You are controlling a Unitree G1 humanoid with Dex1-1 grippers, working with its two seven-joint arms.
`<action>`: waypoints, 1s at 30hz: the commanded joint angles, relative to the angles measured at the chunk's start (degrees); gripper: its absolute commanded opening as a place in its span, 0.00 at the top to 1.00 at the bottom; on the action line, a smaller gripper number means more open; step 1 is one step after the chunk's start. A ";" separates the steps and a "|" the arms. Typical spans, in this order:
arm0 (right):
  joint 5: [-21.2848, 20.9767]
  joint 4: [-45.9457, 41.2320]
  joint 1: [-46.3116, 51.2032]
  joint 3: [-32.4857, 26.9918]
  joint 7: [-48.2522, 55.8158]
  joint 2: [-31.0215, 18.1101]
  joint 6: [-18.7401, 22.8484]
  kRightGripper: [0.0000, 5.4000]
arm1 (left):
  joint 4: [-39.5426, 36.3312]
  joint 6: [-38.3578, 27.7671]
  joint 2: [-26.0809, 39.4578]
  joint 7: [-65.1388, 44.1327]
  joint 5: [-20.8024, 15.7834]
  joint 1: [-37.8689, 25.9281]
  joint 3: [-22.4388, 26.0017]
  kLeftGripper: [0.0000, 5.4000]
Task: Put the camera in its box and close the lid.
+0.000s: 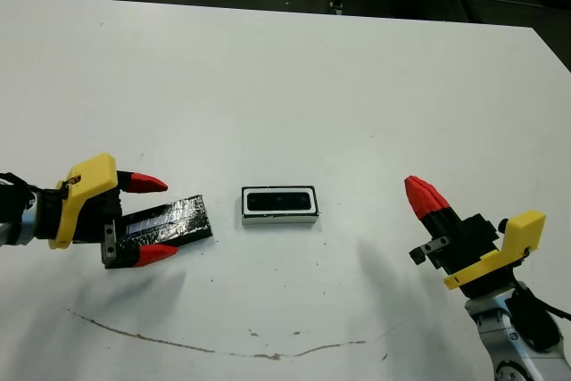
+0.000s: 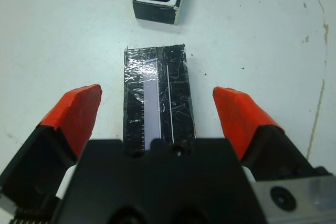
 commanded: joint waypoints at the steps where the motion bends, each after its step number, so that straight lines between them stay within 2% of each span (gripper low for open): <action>1: -0.46 0.01 0.49 -0.18 -0.18 -0.92 -0.02 1.00 | -0.10 1.22 1.76 -0.10 0.92 -0.38 -0.95 0.00; 10: 0.03 -0.21 0.58 -0.26 -0.14 -1.08 0.43 1.00 | 1.53 -0.33 1.53 -0.57 2.02 -0.86 -2.39 0.00; 18: 0.36 0.28 0.42 -0.35 0.58 -1.08 -0.12 1.00 | -1.99 2.38 1.15 5.89 3.65 1.54 -2.00 0.00; 21: 0.35 0.10 0.49 -0.38 0.51 -1.07 0.04 1.00 | -1.96 0.93 1.05 6.51 4.02 2.12 -2.10 0.00; 25: -0.17 -0.06 0.62 -0.29 0.45 -1.16 -0.29 1.00 | -2.58 0.05 1.15 7.43 5.17 2.95 -2.23 0.07; 30: -0.08 0.05 0.53 -0.38 0.74 -1.31 -0.35 1.00 | -1.61 -2.42 0.77 6.75 5.49 3.21 -2.34 0.21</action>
